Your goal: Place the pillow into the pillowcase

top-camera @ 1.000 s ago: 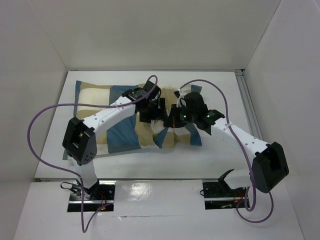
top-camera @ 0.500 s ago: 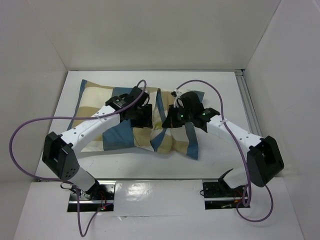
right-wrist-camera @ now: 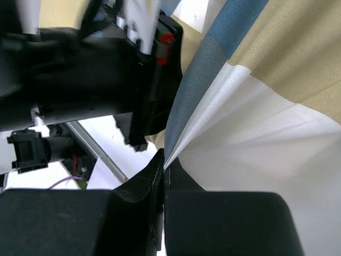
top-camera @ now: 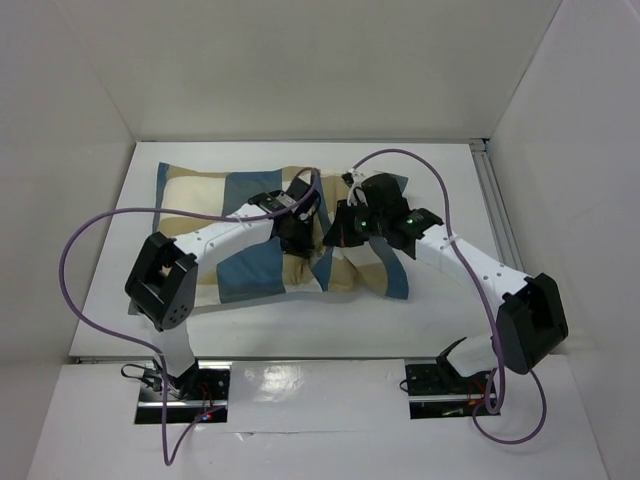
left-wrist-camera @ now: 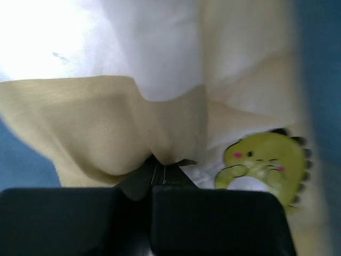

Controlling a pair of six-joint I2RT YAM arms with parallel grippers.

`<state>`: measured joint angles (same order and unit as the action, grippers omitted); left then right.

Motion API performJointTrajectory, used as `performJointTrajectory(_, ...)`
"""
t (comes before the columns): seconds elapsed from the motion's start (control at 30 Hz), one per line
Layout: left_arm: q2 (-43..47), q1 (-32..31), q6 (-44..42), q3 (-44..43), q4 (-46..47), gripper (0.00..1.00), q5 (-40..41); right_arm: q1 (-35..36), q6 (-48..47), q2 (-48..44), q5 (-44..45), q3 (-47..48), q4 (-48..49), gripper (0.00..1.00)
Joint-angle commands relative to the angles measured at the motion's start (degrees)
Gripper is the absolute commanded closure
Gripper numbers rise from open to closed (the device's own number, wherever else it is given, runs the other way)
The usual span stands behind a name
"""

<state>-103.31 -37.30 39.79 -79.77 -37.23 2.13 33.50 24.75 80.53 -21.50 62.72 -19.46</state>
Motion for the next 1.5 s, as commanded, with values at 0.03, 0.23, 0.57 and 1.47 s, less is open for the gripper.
performJointTrajectory(0.03,1.6,0.3,2.6,-4.1,5.3,1.0,1.9,-0.1,-0.9,4.4,0.0,3.5,4.6,0.93)
performJointTrajectory(0.23,13.7,0.8,3.7,-0.3,1.5,1.0,1.9,-2.1,-4.1,6.7,12.0,7.2,-6.1,0.28)
performJointTrajectory(0.57,19.5,0.8,4.8,1.4,0.4,1.0,-0.9,-0.2,-3.0,-0.4,16.2,8.4,-8.9,0.56)
performJointTrajectory(1.47,38.5,28.5,3.5,22.8,-12.4,0.14,4.8,5.7,-2.3,9.5,16.2,13.4,-2.8,1.0)
